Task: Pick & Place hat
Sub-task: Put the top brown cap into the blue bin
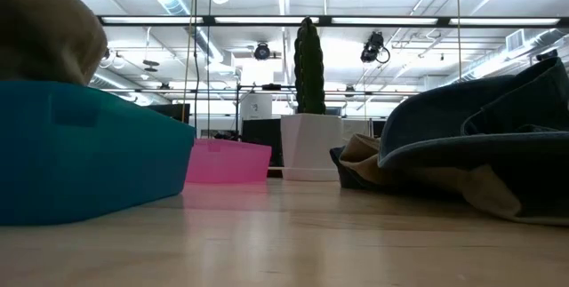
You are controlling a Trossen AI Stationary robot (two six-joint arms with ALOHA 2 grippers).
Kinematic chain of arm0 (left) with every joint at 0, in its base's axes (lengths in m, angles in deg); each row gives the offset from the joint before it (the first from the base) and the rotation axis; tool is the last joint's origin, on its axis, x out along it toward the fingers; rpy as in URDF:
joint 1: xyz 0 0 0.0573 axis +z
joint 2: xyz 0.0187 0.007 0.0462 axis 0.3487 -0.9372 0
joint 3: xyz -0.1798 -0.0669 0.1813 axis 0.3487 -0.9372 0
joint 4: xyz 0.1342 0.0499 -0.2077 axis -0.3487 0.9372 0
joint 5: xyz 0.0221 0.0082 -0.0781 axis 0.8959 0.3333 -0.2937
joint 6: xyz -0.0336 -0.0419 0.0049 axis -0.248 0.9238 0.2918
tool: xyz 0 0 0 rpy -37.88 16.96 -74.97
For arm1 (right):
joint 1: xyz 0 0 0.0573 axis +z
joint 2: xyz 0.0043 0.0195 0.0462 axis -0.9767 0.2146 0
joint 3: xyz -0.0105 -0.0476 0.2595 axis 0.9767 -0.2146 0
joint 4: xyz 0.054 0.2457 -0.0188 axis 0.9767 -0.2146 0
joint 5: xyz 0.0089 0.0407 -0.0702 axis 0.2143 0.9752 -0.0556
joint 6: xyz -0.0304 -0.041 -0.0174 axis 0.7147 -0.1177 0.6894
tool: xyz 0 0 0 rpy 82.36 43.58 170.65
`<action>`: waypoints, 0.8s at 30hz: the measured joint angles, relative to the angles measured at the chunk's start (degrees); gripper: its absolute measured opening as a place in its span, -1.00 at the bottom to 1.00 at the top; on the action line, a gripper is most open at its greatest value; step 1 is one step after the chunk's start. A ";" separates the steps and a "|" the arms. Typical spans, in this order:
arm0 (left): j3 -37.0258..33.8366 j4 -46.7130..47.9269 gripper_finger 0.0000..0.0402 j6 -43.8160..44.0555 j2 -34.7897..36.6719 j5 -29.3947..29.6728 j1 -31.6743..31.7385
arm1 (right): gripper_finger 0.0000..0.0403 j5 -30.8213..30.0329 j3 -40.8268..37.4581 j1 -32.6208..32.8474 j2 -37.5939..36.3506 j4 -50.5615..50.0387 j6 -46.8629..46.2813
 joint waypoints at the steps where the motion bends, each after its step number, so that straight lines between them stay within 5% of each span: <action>1: 0.00 0.00 -0.90 0.56 -0.68 -0.02 -0.02 | -1.00 -0.01 0.00 0.00 0.00 0.00 0.00; 24: 0.02 3.19 -0.90 1.93 -6.17 -2.14 1.80 | -1.00 -0.01 0.00 0.00 0.01 0.06 -1.14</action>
